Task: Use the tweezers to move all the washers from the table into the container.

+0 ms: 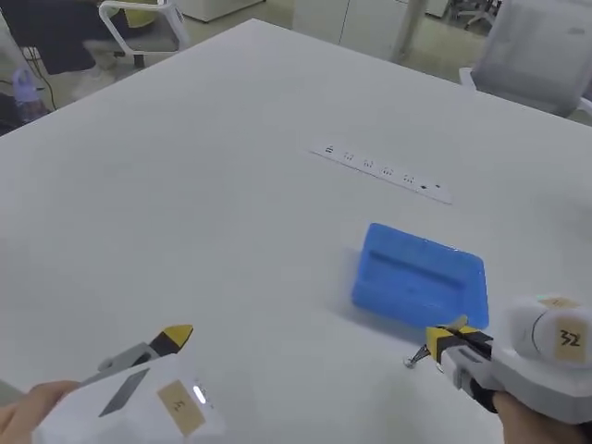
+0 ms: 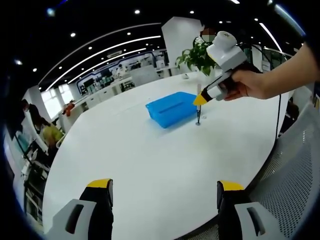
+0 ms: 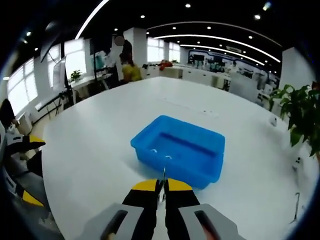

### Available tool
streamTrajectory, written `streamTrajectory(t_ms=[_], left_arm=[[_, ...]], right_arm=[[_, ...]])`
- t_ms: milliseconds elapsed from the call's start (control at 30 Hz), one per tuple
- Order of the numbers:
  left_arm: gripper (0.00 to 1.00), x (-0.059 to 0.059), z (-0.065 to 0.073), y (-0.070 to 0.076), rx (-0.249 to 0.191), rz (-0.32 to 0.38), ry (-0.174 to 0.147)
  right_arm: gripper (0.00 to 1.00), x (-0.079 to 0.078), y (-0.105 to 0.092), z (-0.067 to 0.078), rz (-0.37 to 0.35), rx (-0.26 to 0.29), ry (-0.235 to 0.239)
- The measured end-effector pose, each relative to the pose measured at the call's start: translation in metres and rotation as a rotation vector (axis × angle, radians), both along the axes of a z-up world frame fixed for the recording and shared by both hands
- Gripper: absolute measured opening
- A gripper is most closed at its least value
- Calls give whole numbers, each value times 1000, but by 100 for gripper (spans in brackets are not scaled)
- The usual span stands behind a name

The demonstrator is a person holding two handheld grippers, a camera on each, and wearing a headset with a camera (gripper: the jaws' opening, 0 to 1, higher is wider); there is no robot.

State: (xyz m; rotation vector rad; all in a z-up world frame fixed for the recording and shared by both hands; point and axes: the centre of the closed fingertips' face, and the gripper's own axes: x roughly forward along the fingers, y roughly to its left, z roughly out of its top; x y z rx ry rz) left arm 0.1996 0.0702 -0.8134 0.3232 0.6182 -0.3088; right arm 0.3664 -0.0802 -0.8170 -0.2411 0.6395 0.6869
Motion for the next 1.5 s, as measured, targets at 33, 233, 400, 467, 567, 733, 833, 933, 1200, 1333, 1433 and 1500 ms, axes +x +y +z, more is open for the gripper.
streamTrajectory(t_ms=[33,233,400,467,567,733,833,933,1200,1333,1433,1500], left_arm=[[87,0,0,0,-1,0,-1],[88,0,1,0,-6,1,-5],[88,1,2,-1,-9,0,-7],[88,1,2,-1,-12,-1,-10],[88,1,2,-1,-10,-1,-10],[88,1,2,-1,-10,-1,-8],[88,0,2,-2,-15,-4,-7],[88,1,2,-2,-19,0,-8],[89,1,1,-2,-17,-4,-3],[89,0,1,-2,-17,-6,1],[88,0,0,-3,-16,-8,3],[88,0,0,-2,-17,-6,3]], right_arm=[[0,0,0,3,-3,5,-2],[0,0,1,22,-12,45,-17],[0,0,1,35,-16,59,-38],[0,1,1,41,-18,68,-46],[0,3,-1,45,-20,71,-51],[0,10,-1,57,-25,89,-75],[0,15,0,62,-30,98,-85],[0,20,3,67,-32,109,-92],[0,32,10,71,-26,102,-122],[0,40,10,71,-26,87,-140],[0,47,9,64,-31,75,-133],[0,51,9,60,-34,72,-128]])
